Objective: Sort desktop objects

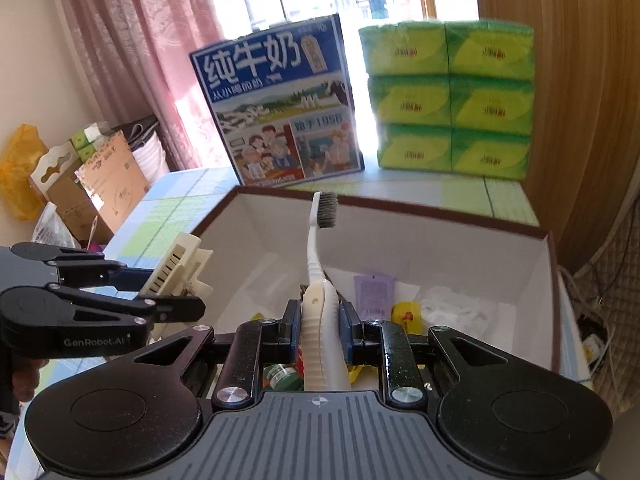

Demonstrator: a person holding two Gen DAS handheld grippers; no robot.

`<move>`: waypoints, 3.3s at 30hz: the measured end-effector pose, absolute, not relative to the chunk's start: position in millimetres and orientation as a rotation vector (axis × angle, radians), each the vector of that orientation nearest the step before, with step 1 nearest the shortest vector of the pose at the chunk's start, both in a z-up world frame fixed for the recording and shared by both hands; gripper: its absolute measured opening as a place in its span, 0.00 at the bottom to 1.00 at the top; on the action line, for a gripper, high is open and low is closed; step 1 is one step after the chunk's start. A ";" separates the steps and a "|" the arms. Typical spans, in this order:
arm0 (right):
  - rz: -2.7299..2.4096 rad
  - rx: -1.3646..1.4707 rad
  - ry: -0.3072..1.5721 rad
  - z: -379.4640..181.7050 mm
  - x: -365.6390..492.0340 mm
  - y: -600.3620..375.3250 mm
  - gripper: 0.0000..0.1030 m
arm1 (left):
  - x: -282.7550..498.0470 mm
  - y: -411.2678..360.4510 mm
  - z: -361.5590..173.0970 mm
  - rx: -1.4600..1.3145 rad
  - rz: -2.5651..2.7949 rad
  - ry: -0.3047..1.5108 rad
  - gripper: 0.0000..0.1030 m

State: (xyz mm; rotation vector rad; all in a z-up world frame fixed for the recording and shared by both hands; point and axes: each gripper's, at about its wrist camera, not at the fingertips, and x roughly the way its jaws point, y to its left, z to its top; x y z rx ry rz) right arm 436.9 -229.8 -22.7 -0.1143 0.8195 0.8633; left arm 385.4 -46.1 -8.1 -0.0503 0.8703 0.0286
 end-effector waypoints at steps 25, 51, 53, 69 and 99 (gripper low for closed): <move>0.824 -0.107 0.955 -71.2 452.1 -223.7 0.17 | 410.8 -54.5 -60.9 0.040 -0.005 1.008 0.35; 0.820 -0.133 0.966 -76.6 448.3 -221.7 0.17 | 409.2 -56.9 -51.4 0.029 0.000 0.998 0.52; 0.831 -0.130 0.953 -76.0 445.6 -221.4 0.17 | 407.2 -55.6 -49.2 0.022 0.006 0.994 0.56; 0.799 -0.188 0.856 -59.5 403.3 -239.4 0.92 | 361.2 -49.7 -16.2 -0.056 0.041 0.912 0.83; 0.475 -0.119 0.743 -10.8 314.7 -272.4 0.98 | 282.8 -57.9 25.4 0.025 0.059 0.772 0.99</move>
